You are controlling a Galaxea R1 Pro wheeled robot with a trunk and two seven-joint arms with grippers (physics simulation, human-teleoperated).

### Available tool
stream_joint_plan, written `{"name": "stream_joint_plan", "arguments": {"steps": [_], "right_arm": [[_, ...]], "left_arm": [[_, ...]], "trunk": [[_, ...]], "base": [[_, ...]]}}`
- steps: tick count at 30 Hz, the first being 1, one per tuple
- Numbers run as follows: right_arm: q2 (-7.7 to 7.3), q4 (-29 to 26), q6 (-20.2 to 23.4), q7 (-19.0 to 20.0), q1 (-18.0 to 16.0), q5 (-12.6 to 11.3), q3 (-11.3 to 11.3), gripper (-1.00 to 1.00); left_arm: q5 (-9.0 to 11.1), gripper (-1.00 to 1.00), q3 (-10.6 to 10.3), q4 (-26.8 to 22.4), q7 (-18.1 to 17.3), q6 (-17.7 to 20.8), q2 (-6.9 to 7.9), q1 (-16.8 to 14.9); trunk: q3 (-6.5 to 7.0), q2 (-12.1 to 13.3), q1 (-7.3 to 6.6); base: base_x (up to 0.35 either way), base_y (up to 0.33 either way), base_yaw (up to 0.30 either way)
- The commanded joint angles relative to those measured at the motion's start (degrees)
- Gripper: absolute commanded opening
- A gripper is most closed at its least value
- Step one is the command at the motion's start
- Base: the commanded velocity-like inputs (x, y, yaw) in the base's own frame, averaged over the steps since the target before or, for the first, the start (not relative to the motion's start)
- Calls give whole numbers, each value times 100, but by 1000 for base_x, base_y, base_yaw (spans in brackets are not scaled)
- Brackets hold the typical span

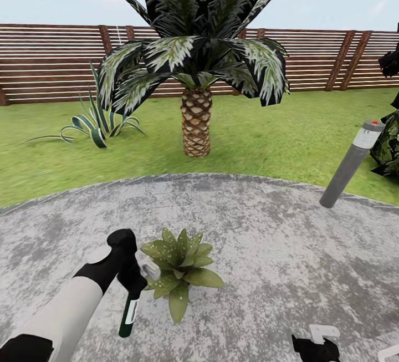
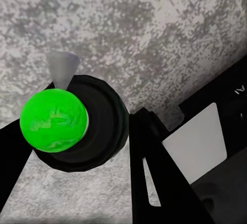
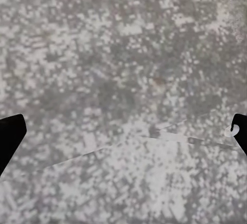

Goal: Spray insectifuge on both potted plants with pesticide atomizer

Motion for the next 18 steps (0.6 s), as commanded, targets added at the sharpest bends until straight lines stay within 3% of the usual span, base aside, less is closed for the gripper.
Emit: {"name": "stream_joint_plan", "arguments": {"steps": [1,5,10,18], "right_arm": [[-1,-5,-6,-22,-1,-38,49,100],[7,-12,-15,-24,-1,-48,49,100],[8,-14,-24,-29,-1,-57,49,100],[25,-15,-15,-22,-1,-50,49,100]], "left_arm": [[-45,-100,-16,-12,-57,62,10,2],[-56,-100,-10,-23,-53,66,10,9],[-57,-100,-3,-38,-21,69,23,11],[-65,-100,-1,-9,8,66,140,29]], "trunk": [[-5,-2,-1],[-5,-2,-1],[-5,-2,-1],[-5,-2,-1]], "base": [[0,0,0],[0,-58,55],[-11,-250,253],[-186,-191,277]]}}
